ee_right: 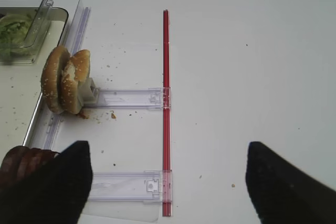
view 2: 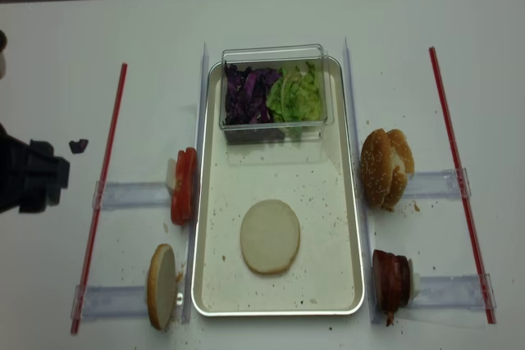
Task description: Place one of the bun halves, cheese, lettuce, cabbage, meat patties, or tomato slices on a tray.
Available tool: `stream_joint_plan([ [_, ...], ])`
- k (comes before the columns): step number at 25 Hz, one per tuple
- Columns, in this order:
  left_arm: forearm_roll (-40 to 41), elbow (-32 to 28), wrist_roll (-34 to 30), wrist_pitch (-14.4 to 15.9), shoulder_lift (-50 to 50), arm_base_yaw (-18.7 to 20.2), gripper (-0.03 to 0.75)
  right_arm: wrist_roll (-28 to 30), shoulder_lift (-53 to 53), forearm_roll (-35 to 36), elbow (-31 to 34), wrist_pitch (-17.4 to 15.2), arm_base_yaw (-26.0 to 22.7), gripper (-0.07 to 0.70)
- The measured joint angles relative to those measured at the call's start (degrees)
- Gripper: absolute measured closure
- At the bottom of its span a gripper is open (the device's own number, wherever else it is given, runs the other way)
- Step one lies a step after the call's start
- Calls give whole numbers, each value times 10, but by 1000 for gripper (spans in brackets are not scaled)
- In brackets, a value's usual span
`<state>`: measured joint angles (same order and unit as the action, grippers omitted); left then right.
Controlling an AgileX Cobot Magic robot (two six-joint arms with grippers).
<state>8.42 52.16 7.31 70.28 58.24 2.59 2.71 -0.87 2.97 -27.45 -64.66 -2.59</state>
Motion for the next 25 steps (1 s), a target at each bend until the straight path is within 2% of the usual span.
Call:
stream_joint_plan([
  [11,-11,-103,0,11,-210,0,206,0,0,0,0,0,0,17],
  [14,-8,-151,0,14,-271,0,206,0,0,0,0,0,0,17],
  [17,-5,-174,0,15,-296,0,206,0,0,0,0,0,0,17],
  [25,-2,-240,0,-25,-366,0,206,0,0,0,0,0,0,17],
])
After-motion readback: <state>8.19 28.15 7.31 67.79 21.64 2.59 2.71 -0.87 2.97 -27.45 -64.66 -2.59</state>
